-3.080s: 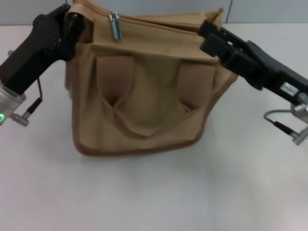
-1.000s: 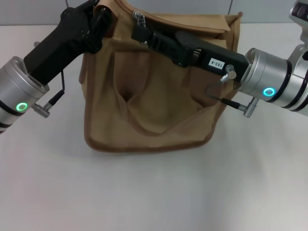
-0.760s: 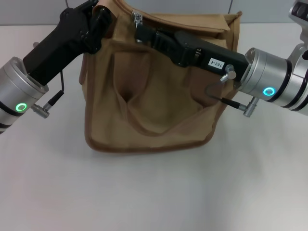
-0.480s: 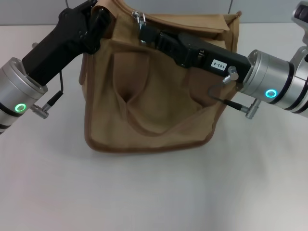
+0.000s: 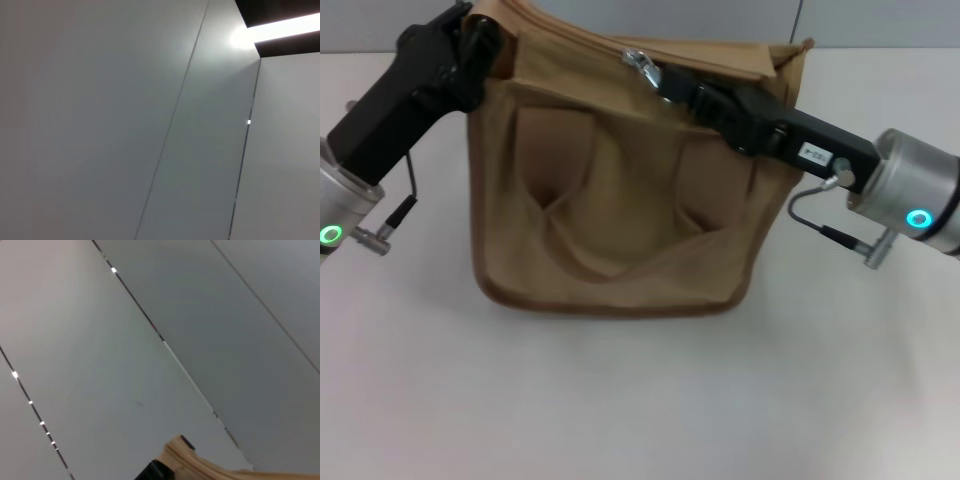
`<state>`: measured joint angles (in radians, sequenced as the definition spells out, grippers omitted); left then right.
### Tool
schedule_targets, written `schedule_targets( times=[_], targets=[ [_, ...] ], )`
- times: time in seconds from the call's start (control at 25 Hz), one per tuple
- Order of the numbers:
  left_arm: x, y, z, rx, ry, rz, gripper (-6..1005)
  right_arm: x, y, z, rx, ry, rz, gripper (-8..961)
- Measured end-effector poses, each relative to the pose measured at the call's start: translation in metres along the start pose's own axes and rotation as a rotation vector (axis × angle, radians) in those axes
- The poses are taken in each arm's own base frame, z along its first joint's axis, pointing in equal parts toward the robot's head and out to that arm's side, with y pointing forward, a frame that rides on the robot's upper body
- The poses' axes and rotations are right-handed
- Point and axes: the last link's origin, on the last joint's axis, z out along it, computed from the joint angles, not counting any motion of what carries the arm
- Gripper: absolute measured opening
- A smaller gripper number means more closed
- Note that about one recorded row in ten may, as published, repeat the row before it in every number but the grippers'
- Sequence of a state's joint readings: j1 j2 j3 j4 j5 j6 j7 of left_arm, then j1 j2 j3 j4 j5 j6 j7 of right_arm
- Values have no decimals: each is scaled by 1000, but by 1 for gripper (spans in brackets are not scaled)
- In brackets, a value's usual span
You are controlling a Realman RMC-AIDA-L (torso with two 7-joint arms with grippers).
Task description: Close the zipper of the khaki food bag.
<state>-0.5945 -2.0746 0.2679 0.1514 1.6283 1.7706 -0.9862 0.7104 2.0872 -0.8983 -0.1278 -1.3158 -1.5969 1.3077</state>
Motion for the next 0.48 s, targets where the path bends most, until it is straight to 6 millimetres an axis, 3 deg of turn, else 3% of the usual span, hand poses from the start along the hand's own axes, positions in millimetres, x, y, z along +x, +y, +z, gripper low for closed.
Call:
schedule_targets(
  times=[0.48],
  targets=[
    [6, -9, -27, 109, 35, 24, 34, 2, -5, -48, 109, -66, 25, -2]
  ],
)
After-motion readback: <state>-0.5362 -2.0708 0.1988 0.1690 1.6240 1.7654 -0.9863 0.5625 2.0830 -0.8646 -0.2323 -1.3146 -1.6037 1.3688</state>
